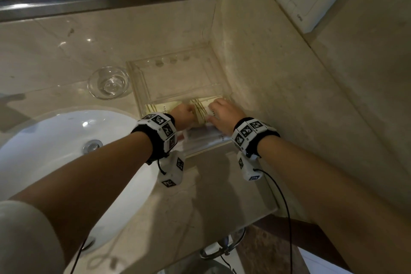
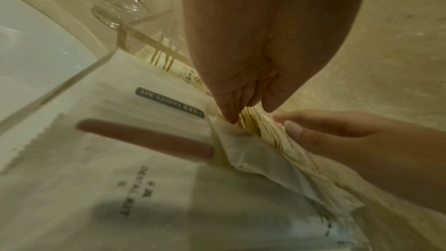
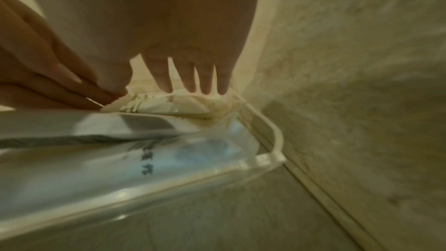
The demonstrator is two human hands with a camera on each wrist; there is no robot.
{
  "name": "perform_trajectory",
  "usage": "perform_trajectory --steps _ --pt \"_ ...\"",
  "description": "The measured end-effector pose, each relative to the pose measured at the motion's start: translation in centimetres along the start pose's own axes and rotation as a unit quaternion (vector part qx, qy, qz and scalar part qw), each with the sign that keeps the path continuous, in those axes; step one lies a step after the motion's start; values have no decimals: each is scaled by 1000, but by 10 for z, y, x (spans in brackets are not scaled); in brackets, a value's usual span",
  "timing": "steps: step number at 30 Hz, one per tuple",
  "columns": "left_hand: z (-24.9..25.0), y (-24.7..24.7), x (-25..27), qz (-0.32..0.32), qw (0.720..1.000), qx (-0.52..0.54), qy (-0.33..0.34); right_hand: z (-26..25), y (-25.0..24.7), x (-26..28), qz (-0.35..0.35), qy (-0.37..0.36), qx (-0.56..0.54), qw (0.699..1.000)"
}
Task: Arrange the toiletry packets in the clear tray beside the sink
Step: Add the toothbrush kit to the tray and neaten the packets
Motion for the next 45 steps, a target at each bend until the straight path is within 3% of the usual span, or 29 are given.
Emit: perform_trajectory --steps 2,6,12,18,24,41,45 --pt "0 -1 0 5 1000 2 2 -3 -8 5 28 -18 -7 999" --pt "-2 1 -3 -3 1000 0 9 -6 -2 10 -19 -24 -6 1000" --pt "-8 1 -7 2 1000 -16 -15 -10 -1 7 -15 -31 11 999" --pt "-10 4 -10 3 1000 -18 -22 -3 -15 8 67 -10 -26 997" --pt "-11 9 -12 -4 999 -31 -29 3 5 4 -22 -4 0 1000" --pt "-11 11 -19 9 998 35 -48 5 -6 6 13 10 -65 998" --pt "-5 7 -8 11 999 -16 -25 6 -13 9 47 11 -63 997"
Point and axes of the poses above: each hand's wrist, its own x-axis away from the middle knuckle, its own y-axis out of the palm, z = x × y, the point moved 8 cm from there along -x, towards the middle knuckle, and after that the axes turned 14 degrees about -x, right-handed, at the moved point
